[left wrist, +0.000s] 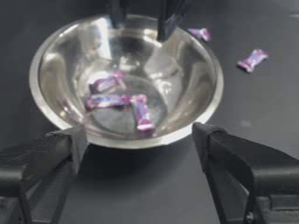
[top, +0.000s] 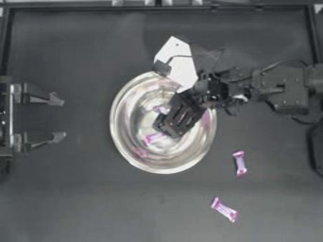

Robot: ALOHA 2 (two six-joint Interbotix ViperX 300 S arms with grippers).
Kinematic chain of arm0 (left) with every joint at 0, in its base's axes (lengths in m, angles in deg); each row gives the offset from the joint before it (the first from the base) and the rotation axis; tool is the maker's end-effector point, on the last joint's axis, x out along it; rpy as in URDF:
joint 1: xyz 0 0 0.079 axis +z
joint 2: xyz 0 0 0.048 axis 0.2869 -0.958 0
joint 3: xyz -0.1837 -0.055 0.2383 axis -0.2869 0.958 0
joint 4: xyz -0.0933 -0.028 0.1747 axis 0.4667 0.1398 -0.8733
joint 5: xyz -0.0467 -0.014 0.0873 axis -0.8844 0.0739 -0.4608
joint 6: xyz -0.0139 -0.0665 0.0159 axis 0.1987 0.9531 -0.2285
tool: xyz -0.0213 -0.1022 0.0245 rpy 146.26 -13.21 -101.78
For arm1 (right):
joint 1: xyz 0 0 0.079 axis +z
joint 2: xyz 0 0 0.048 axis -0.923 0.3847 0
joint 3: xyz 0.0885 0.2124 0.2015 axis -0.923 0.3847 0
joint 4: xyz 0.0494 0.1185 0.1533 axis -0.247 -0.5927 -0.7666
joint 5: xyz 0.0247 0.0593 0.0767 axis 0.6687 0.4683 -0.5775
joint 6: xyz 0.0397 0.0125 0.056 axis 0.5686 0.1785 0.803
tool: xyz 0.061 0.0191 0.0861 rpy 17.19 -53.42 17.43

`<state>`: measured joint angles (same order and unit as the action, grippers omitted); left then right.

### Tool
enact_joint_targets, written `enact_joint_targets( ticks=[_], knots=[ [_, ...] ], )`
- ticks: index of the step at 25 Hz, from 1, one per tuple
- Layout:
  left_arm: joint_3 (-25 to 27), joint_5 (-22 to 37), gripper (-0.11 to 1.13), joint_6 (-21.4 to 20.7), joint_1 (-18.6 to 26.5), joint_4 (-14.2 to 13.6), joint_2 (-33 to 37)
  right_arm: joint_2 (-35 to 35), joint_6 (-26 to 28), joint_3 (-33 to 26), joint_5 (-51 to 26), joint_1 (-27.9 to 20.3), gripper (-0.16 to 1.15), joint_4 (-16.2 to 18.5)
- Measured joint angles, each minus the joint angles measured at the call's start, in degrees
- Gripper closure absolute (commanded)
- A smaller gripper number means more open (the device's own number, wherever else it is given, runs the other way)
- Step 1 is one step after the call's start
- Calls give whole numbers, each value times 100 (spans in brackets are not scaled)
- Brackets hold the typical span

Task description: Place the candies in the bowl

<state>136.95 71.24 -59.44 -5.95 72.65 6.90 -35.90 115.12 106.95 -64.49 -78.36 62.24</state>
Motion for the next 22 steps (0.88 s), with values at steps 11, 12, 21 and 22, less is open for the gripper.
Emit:
enact_joint_targets(
  ticks=[11,12,21,22],
  knots=[
    [0,9,1,0,0,0,0,-492,88,0,-958,70,-1,-299],
    [9,9,1,0,0,0,0,-571,158,26,-984,97,-1,-299],
    [-18,9,1,0,0,0,0,-1222,1468,563,-1661,492,0,158],
    [-26,9,1,0,0,0,0,-1318,1714,650,-1714,571,0,299]
  ],
)
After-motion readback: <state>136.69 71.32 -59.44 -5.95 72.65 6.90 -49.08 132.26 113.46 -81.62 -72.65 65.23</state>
